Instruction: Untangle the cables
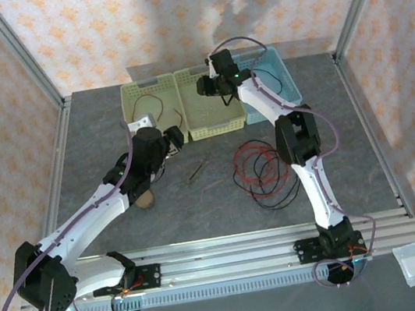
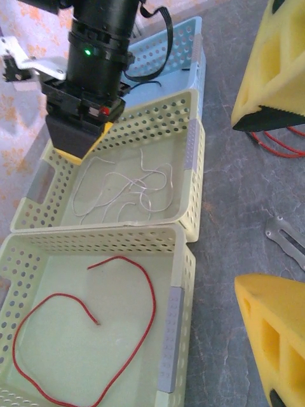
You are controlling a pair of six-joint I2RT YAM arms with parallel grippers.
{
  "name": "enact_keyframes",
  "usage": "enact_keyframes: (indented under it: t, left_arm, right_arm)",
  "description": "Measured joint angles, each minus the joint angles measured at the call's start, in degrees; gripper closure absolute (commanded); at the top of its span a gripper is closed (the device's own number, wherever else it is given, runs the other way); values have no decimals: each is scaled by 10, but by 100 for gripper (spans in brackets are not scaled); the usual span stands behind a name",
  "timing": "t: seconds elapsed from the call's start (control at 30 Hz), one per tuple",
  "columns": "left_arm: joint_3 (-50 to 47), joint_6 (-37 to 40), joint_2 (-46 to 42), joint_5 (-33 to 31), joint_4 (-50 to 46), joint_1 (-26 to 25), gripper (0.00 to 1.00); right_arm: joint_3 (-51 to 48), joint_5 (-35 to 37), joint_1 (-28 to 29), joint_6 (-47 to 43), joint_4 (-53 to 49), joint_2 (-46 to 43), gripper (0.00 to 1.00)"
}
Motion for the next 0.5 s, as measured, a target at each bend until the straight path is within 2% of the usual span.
enact_keyframes:
  t: [0.13, 0.3, 0.5]
  left_arm:
    - [0, 0, 30, 28, 5, 0, 38]
    - [20, 3, 113, 74, 12, -10, 41]
    - [107, 29, 232, 112, 1, -71, 48]
  right_arm:
    - [-27, 0, 0, 0, -8, -27, 63]
    - [-244, 2, 0, 1, 19, -192, 65]
    - [-479, 30, 0, 26, 70, -408, 68]
